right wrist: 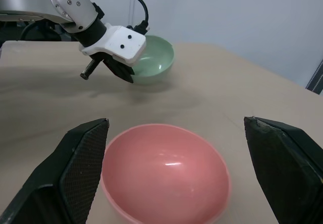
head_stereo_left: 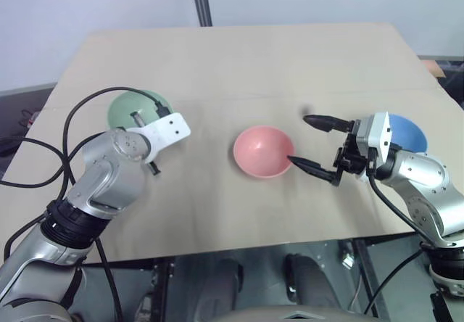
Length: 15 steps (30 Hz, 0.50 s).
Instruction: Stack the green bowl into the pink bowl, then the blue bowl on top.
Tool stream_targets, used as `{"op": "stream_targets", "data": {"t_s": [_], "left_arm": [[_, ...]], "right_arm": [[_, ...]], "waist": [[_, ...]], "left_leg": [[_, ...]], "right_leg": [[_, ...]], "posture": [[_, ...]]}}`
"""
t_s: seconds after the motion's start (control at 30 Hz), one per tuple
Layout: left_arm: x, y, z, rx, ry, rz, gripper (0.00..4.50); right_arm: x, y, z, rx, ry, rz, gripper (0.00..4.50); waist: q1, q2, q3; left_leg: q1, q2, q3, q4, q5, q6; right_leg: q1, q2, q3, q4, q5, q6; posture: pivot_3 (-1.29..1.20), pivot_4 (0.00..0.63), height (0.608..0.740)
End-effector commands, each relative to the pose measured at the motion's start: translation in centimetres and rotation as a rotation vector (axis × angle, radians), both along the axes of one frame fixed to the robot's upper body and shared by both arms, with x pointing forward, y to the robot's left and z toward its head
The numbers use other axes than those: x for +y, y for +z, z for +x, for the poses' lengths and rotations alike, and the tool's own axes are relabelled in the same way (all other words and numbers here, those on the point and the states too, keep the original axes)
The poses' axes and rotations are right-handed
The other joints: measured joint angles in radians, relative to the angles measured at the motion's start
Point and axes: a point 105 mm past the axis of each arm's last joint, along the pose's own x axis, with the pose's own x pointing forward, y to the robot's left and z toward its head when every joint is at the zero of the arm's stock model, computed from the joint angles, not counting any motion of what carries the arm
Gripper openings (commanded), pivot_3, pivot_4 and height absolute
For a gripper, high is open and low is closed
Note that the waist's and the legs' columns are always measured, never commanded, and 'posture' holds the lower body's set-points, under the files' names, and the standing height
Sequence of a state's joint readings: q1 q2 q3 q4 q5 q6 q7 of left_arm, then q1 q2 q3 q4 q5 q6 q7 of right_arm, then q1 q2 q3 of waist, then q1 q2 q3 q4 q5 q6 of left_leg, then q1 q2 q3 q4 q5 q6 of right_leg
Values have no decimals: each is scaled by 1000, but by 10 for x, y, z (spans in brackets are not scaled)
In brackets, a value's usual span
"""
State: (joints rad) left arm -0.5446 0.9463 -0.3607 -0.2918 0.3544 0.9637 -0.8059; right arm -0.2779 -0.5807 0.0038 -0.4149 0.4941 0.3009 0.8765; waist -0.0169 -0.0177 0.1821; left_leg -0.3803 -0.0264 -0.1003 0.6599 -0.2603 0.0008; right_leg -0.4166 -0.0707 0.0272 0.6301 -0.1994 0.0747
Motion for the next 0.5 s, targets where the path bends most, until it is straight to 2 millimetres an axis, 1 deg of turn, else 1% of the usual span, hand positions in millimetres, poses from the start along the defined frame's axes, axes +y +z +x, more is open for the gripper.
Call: {"op": "stream_targets", "data": {"t_s": [0.03, 0.13, 0.2, 0.27, 0.4, 0.5], "left_arm": [[-23, 34, 1, -101, -185, -6, 28], [-66, 53, -12, -109, -471, -103, 28], [-90, 61, -25, -98, -648, -127, 28], [-109, 65, -36, -97, -821, -120, 28], [-130, 61, -55, -41, -1106, -160, 28], [-138, 58, -57, -16, -1258, -113, 28]], "right_arm": [[-3, 10, -4, -52, -14, 16, 4500], [-11, 8, -5, -43, -57, 18, 4500], [-18, 4, -7, -35, -99, 16, 4500], [-27, 1, -10, -26, -146, 14, 4500], [-41, -6, -19, -11, -241, 12, 4500], [-49, -7, -27, -6, -300, 14, 4500]], "waist": [[2, 0, 0], [5, 0, 0], [7, 0, 0], [6, 0, 0], [3, 1, 0], [4, 1, 0]], "left_leg": [[0, 0, 0, 0, 0, 0], [-1, 0, 0, 0, 0, 0], [-2, -1, 0, 0, 0, 0], [-2, -1, 0, 0, 0, 0], [-1, -2, 1, -1, 0, 0], [0, -2, 1, 0, 0, 0]], "right_leg": [[0, 0, 0, 0, 0, 0], [0, -1, 0, -1, 0, 0], [0, -1, -1, -2, 0, 0], [0, -2, -1, -2, 0, 0], [0, -3, 1, -2, 0, 0], [0, -2, 1, -1, 0, 0]], "posture": [[0, 150, 740], [0, 150, 740], [0, 150, 740], [0, 150, 740], [0, 150, 740], [0, 150, 740]]}}
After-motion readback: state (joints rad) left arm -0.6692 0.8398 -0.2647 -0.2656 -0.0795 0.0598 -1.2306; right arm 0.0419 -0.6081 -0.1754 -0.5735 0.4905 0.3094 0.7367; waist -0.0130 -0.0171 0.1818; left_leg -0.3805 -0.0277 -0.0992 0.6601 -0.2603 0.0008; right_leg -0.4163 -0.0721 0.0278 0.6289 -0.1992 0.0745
